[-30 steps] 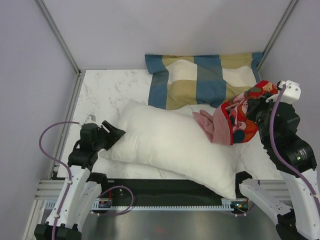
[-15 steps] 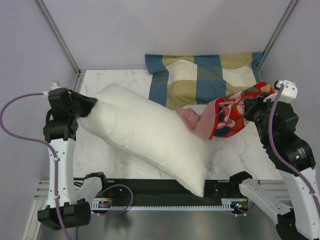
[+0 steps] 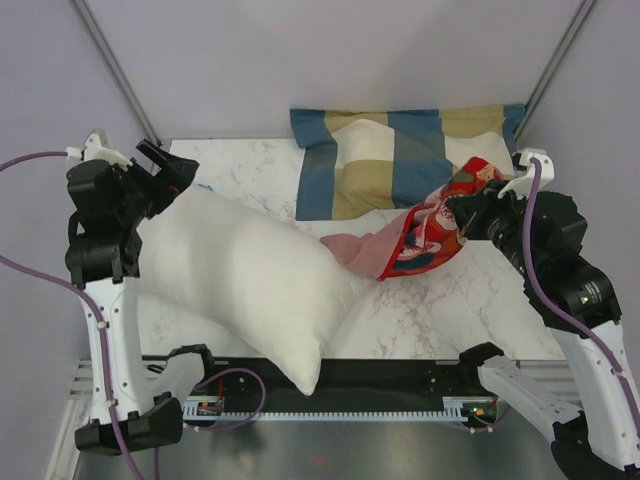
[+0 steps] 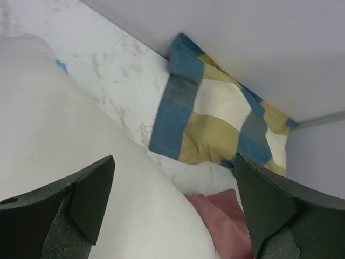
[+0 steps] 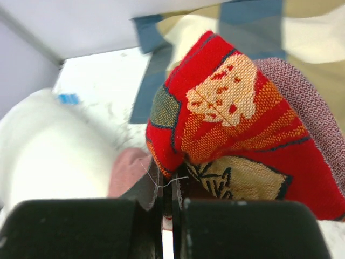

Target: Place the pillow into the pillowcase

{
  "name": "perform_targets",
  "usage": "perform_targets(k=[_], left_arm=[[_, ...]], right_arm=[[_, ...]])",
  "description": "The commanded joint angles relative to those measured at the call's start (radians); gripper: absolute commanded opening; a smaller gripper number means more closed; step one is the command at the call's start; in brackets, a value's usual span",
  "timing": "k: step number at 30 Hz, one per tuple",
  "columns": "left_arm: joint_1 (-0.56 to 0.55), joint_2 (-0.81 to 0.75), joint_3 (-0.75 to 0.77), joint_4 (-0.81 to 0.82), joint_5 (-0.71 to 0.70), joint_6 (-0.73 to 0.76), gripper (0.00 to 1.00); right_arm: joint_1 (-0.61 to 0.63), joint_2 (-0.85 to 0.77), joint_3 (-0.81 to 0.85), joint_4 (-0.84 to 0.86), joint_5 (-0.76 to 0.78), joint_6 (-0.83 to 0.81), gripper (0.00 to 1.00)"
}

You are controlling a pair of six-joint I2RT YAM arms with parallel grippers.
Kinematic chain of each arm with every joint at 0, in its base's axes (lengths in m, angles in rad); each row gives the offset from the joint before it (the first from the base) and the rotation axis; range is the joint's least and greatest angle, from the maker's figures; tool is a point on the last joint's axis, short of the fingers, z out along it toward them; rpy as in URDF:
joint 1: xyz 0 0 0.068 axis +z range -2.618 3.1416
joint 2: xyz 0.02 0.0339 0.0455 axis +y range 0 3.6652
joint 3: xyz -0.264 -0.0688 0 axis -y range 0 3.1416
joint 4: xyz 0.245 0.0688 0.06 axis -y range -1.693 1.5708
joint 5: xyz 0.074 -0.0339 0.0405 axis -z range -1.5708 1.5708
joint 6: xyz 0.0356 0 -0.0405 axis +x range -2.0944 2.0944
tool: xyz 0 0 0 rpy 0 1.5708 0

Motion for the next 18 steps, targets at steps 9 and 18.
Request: perform_targets(k=[9,18], left_arm=[[-0.666,0.035,-0.067,0.043,0.003,0.103,1.00],[-1.015,0.369,0.022,0.115,-0.206,0.140,1.00]], right_arm=[[-0.001,-0.008,-0.026,0.071,0.111,0.084,0.98],[-0.001,0.103,-0.003,0.023,0.210,0.030,0.98]])
